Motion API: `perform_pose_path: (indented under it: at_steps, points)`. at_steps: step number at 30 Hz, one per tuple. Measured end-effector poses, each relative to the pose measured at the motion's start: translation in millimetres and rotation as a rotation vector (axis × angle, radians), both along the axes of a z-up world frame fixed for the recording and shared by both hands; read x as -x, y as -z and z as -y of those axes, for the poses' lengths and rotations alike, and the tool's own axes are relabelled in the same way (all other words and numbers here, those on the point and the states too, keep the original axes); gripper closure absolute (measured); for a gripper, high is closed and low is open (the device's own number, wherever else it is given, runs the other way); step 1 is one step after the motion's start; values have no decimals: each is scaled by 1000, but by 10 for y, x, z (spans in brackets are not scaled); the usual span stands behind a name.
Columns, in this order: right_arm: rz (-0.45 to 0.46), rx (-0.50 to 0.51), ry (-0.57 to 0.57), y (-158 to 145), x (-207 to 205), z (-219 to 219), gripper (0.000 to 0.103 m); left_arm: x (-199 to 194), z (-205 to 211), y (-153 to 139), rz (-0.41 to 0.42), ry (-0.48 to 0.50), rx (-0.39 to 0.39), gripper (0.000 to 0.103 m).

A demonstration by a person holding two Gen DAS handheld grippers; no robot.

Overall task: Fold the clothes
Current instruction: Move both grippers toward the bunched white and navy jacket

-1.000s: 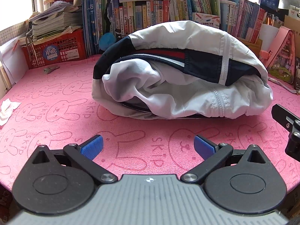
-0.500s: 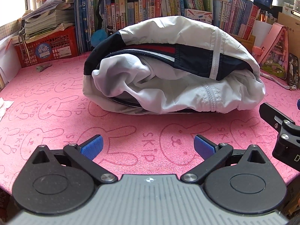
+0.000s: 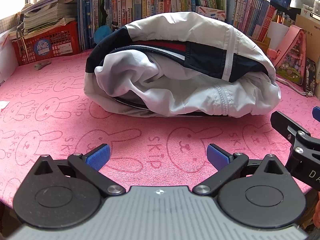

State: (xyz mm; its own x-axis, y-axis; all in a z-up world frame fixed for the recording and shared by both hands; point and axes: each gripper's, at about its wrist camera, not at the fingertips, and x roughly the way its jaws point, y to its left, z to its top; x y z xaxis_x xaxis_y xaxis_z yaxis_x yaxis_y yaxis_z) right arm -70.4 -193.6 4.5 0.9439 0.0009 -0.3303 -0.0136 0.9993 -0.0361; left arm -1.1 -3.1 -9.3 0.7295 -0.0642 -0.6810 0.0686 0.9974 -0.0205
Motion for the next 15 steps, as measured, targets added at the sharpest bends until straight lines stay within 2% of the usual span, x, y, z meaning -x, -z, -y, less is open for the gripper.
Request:
perform_pose_path:
  at_steps: [9,15]
  points:
    - [3,-92,23,-39,-21,-39,0,-50,-21,59,-32,3,29,0]
    - [43,-139,36,-34,-15,-27,0,-53,-52,72,-37,-10,32,0]
